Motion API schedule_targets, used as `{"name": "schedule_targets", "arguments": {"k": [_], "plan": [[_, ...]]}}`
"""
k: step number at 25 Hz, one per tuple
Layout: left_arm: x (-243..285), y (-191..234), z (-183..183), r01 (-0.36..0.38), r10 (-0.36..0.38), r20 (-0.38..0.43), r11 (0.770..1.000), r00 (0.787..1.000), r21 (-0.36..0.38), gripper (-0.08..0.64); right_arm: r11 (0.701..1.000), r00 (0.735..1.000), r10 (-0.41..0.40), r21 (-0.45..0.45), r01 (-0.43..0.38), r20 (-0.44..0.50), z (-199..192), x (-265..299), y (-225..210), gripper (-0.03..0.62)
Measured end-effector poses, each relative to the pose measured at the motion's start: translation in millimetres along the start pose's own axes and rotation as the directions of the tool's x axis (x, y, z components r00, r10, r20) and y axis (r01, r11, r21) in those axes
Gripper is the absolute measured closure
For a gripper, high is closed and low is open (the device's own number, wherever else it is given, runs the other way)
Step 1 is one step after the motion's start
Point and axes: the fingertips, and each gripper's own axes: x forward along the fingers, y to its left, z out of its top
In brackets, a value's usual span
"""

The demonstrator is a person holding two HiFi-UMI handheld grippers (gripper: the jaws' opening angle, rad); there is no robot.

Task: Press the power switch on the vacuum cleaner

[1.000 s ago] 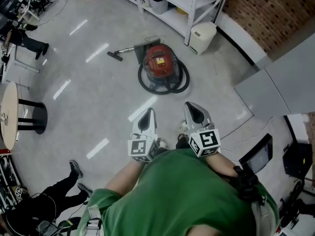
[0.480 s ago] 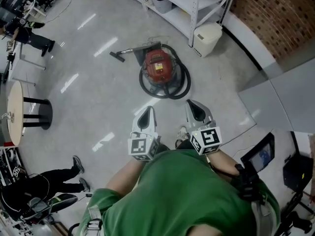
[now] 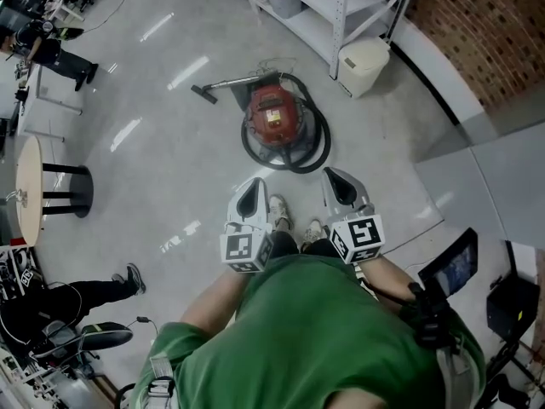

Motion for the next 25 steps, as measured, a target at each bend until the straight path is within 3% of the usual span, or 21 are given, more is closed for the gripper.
{"name": "schedule_targets", "arguments": {"k": [11, 25], "plan": [[56, 31, -5, 0.02, -0.02, -0.002, 0.999, 1.0, -0.04, 0.552, 0.999, 0.999, -0.04, -0.025, 0.04, -0.024, 6, 51, -18, 0.589], [151, 124, -18, 0.02, -0.028, -0.063, 0.992, 0.998, -0.123, 0.554, 0.995, 0.988, -0.08, -0.064, 0.072, -0.133, 15, 175, -29, 0.589]]}}
